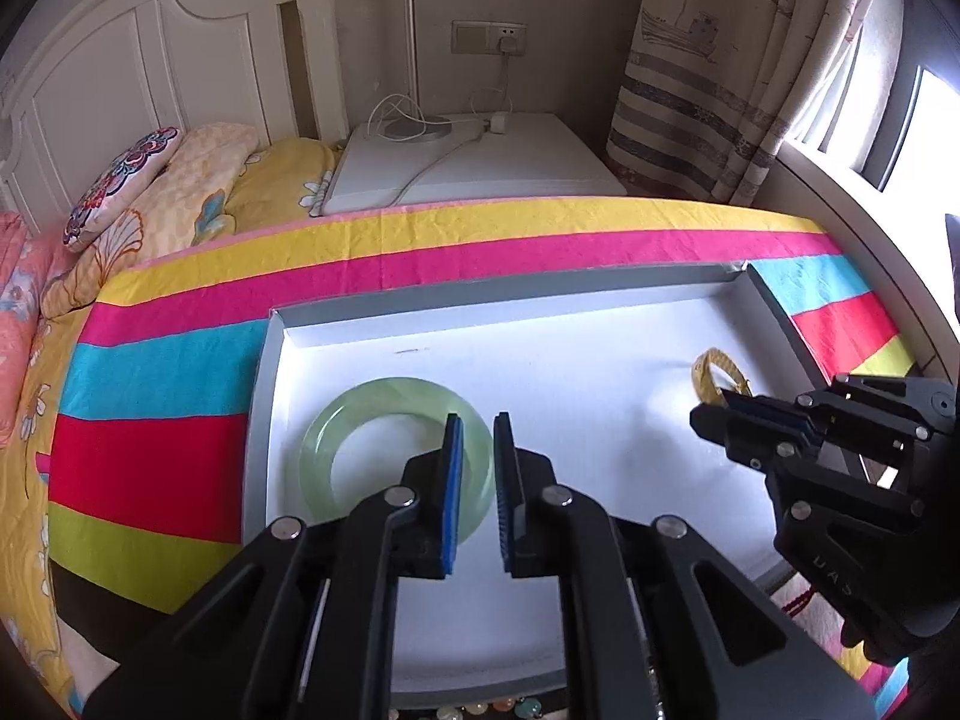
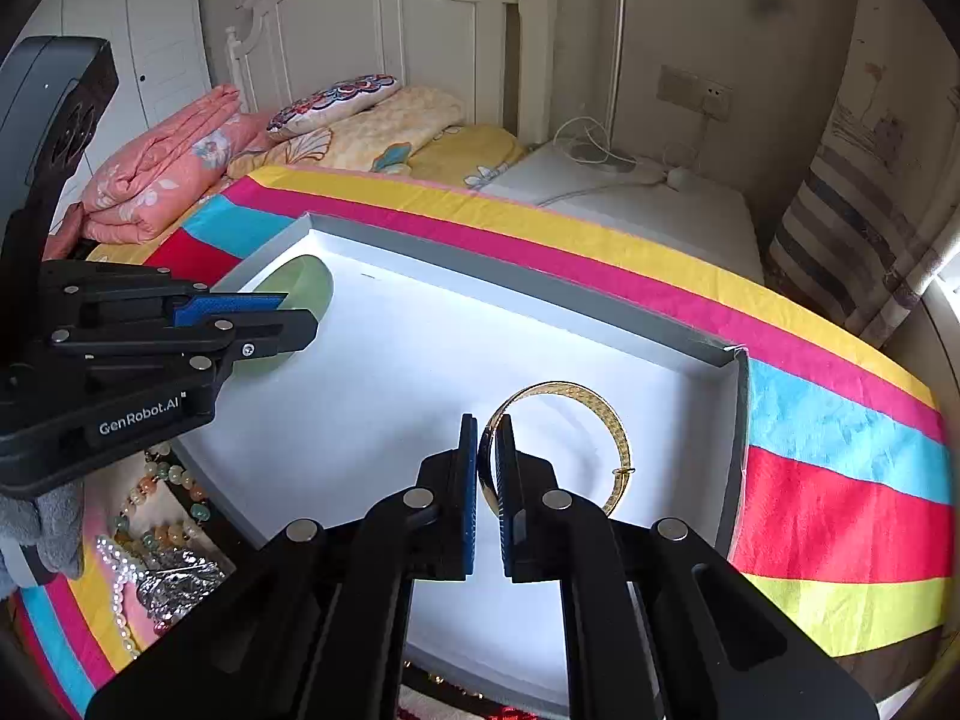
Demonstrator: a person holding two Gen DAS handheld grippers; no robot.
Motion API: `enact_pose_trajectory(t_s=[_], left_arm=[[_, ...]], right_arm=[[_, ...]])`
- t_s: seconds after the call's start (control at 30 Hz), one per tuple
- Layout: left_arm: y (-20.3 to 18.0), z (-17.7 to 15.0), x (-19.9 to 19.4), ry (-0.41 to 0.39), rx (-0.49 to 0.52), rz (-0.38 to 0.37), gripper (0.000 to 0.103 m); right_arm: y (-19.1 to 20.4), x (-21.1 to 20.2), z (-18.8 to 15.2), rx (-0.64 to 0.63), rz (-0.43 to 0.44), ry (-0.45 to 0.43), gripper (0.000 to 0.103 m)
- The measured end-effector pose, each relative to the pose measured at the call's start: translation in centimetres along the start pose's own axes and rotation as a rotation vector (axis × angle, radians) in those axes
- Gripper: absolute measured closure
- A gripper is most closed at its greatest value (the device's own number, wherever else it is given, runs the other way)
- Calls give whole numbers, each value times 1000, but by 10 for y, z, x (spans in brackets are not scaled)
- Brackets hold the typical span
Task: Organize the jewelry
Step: 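Carry both bangles into the grey tray and open both tools, then withdraw both tools from the tray back toward the jewelry pile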
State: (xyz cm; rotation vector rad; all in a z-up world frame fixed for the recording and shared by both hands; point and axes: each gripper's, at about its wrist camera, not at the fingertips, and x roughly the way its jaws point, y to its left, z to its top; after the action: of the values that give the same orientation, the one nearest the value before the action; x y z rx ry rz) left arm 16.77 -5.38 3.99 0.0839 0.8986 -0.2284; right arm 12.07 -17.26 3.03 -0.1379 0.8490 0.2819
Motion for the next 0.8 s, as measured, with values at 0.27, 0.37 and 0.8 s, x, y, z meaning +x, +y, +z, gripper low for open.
enact_pose_trajectory(t_s=[0.27, 0.37, 0.8], left_arm=[[15, -6, -34, -104, -56, -16, 31], [21, -17, -57, -183, -79, -2, 17], [49, -100, -131, -337, -286, 44, 2]], right_arm=[[-11, 4, -10, 87, 57, 9, 53], [-15, -15, -19, 112, 81, -46, 53], [-22, -104, -75, 215, 101, -280, 23]])
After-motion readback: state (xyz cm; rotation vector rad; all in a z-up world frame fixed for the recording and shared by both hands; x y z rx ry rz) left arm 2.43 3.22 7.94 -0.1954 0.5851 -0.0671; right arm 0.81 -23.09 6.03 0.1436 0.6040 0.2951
